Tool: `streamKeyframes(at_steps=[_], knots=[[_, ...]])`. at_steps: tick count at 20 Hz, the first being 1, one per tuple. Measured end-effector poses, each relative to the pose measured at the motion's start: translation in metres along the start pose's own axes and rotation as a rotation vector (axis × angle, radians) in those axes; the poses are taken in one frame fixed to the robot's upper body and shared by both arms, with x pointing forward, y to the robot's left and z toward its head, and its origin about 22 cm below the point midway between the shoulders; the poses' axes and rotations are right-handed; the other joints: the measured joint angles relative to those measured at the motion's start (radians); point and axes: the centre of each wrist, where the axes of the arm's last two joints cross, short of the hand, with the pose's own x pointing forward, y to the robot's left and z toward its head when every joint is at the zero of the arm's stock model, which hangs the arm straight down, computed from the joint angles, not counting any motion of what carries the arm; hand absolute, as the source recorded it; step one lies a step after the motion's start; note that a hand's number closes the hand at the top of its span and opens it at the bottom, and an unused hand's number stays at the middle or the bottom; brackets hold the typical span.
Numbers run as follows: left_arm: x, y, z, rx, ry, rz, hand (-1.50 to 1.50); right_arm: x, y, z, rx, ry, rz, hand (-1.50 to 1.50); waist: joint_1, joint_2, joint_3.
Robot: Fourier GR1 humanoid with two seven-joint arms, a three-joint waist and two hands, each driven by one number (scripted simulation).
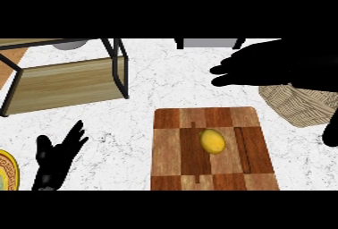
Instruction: Pick the lemon from the cutting board and place it in the basket
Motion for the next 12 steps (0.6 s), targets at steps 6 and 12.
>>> streamKeyframes(at_steps=[6, 12], knots=[[-0.006, 0.005, -0.004, 0.011, 0.000, 0.001, 0.00, -0.009, 0.028, -0.020, 0.001, -0.026, -0.043, -1.50, -0.002, -0.001, 0.004], [-0.004, 0.005, -0.002, 0.008, -0.003, 0.005, 0.00, -0.010, 0.066, -0.044, 0.003, -0.054, -0.065, -1.50, -0.003, -0.001, 0.004]])
